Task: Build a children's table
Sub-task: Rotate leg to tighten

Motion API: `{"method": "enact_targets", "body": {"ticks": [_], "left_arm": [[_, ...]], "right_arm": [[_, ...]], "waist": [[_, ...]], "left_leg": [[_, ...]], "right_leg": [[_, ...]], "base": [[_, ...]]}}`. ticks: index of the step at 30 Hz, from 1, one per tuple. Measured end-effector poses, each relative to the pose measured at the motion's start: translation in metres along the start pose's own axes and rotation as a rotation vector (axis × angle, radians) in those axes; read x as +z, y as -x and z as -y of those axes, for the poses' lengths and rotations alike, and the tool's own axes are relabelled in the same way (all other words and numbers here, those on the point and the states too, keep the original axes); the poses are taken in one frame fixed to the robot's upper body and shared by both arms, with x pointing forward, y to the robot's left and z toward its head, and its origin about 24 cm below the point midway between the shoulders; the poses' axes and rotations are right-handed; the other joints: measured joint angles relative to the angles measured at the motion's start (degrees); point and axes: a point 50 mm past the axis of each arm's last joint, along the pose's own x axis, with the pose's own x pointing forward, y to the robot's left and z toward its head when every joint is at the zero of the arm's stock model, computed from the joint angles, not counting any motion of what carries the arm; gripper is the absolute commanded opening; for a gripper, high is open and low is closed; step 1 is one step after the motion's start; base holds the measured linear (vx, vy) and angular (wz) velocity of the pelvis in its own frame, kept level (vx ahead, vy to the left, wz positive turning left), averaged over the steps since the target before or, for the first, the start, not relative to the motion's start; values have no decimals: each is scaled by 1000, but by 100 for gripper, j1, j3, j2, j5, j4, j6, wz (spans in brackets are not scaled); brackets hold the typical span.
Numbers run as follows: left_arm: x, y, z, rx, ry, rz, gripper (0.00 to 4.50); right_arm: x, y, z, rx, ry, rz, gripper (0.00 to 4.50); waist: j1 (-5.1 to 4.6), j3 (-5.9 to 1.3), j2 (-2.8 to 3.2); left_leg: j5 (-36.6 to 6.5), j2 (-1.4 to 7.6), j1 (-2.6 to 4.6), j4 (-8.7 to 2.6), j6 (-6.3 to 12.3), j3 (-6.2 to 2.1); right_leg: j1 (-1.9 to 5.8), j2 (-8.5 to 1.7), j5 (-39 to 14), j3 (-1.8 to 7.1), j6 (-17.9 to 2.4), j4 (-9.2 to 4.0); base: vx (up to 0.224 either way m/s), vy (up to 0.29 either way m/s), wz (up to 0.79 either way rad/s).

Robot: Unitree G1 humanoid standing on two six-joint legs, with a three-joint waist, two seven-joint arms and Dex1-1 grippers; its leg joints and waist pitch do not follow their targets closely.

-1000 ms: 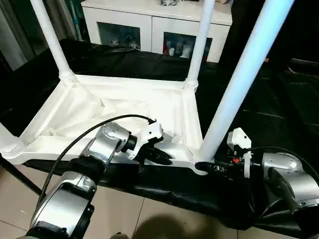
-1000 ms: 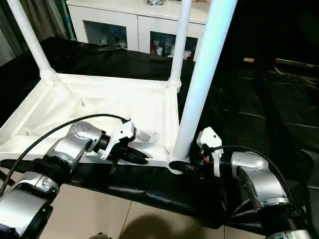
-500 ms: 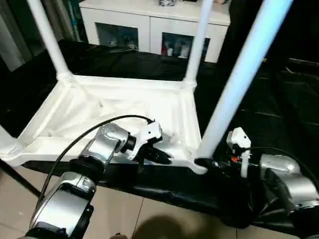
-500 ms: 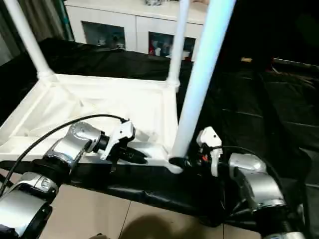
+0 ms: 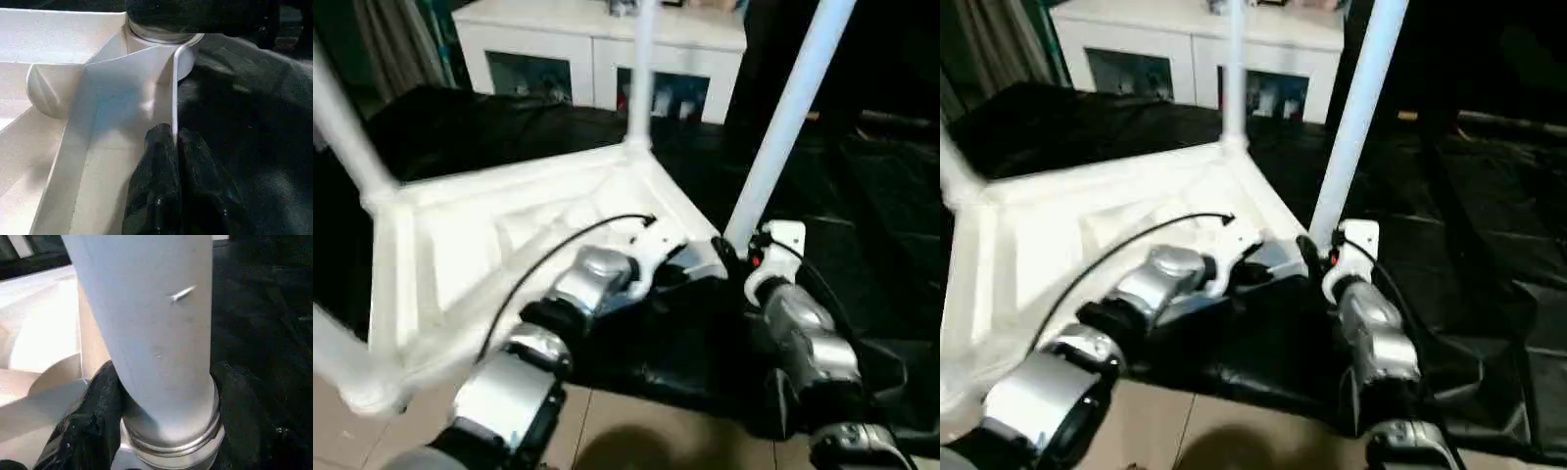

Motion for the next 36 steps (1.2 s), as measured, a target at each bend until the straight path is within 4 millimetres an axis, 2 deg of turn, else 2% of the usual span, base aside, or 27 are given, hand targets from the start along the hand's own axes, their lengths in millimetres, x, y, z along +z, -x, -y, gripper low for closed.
{"method": "enact_targets", "body": {"ticks": [5,7,10,11,13,16,20,24,30,36], "left_arm": [[-1,2,-3,1,-15,-3,0],[-2,3,-4,1,-23,-5,0],[-4,10,-10,-4,-47,-10,0],[-4,12,-11,-20,-55,-12,0],[-8,18,-15,-65,-66,-17,0],[-13,30,-20,-151,-93,-24,0],[-21,47,-21,-298,-129,-35,0],[-29,62,-21,-418,-170,-52,0],[-31,69,-18,-509,-188,-65,0],[-31,70,-19,-511,-191,-65,0]], "right_arm": [[2,1,3,31,31,1,246],[4,2,6,60,61,5,301],[8,9,9,191,131,5,321],[10,13,14,226,153,-5,347],[14,23,25,330,225,-47,360],[17,39,33,505,324,-110,360],[21,53,40,644,371,-157,360],[20,62,34,747,403,-190,360],[9,72,24,862,417,-265,360],[5,71,21,881,402,-278,360]], "waist": [[-2,1,2],[-1,4,4],[-21,21,-25],[-17,26,-34],[3,31,-44],[33,35,-55],[65,36,-56],[117,35,-54],[233,36,-57],[230,37,-59]], "left_leg": [[0,1,0,-11,0,0],[0,1,0,-11,0,1],[0,4,-1,-12,0,-1],[0,4,-3,-13,1,-1],[0,5,-4,-14,1,-1],[0,11,-12,-15,2,-1],[1,14,-26,-4,3,0],[1,22,-34,4,3,0],[0,25,-33,29,4,3],[0,23,-36,31,3,3]], "right_leg": [[-2,1,0,-2,0,-4],[-3,0,0,-3,0,-6],[-3,4,0,-4,0,-5],[-3,4,0,-5,1,-6],[-3,4,0,-6,0,-9],[-5,5,-1,-10,1,-13],[-9,4,-4,-11,-4,-17],[-13,3,-7,-14,-7,-17],[-14,-7,-7,-13,-7,-18],[-15,-6,-7,-14,-7,-15]], "base": [[0,0,0],[0,0,0],[0,0,0],[0,0,0],[0,0,0],[0,0,0],[0,0,0],[0,0,0],[0,0,0],[0,0,0]]}}
